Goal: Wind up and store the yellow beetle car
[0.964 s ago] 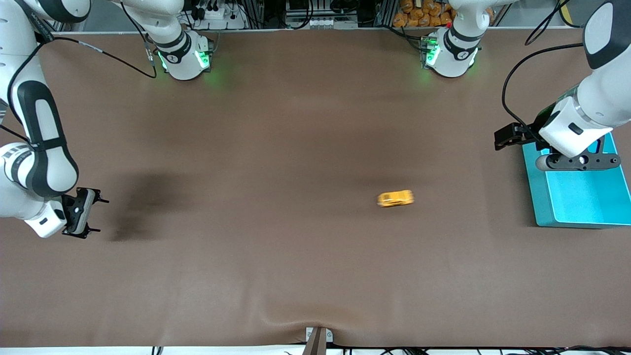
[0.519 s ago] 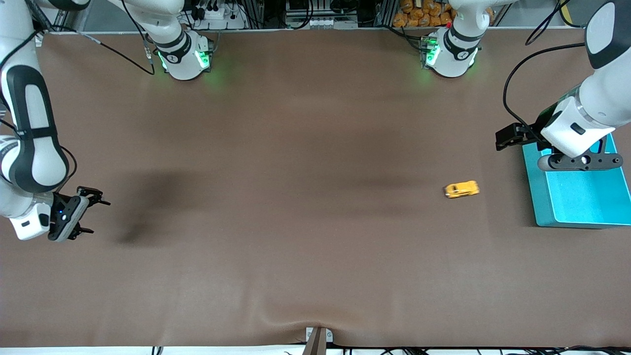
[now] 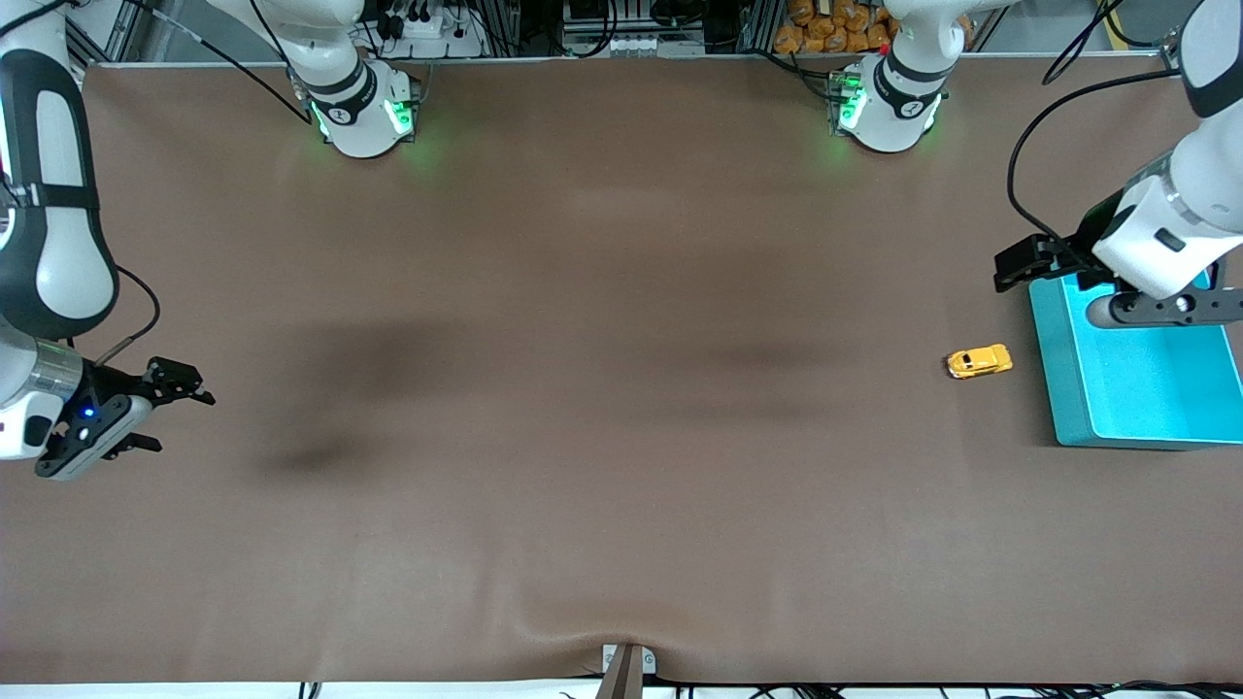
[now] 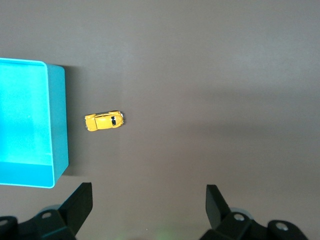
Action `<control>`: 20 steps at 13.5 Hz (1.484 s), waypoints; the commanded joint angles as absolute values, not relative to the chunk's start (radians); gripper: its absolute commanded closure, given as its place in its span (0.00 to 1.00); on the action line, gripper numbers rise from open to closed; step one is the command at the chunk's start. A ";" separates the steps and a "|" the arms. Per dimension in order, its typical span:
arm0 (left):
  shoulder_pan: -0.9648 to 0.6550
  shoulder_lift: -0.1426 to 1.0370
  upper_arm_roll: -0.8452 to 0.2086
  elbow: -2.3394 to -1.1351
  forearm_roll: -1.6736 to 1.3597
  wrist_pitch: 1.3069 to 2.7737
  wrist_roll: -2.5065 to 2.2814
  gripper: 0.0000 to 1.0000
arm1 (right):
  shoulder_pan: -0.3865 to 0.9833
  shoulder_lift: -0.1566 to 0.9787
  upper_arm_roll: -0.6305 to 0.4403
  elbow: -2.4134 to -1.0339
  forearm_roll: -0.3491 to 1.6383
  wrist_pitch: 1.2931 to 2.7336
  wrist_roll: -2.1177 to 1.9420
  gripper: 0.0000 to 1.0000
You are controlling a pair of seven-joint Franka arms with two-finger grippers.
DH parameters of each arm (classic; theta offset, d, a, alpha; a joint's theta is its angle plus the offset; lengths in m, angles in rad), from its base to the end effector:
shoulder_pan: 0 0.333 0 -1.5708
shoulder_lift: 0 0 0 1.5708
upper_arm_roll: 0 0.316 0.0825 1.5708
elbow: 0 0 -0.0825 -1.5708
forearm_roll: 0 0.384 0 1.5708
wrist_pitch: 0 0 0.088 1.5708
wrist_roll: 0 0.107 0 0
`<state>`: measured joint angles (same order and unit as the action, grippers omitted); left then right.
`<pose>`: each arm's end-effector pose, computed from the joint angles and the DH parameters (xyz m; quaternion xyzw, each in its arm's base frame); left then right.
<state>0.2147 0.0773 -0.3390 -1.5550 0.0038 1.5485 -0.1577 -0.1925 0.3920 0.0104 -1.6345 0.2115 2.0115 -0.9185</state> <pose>0.5691 -0.0635 0.5889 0.9990 0.0166 -0.0408 0.0053 0.6562 -0.1090 0.3915 -0.9441 -0.3148 -0.0444 0.0867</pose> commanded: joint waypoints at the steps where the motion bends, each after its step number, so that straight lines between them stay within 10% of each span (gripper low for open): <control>1: 0.238 0.031 -0.341 -1.557 0.017 1.494 -0.160 0.00 | -0.173 0.339 0.008 -1.594 0.213 1.910 -0.711 0.00; 10: 0.308 -0.063 -0.342 -1.621 0.017 1.439 -0.390 0.00 | -0.088 0.137 0.011 -1.455 0.025 1.531 -0.152 0.00; 20: 0.405 0.109 -0.344 -1.908 0.067 1.758 -1.118 0.00 | -0.086 0.071 0.011 -1.430 0.008 1.344 -0.031 0.00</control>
<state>0.3946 0.0694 -0.3322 -1.8885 0.0424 1.7098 -0.9880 -0.0895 0.0915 0.0094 -1.4305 0.0175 1.3836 -0.1055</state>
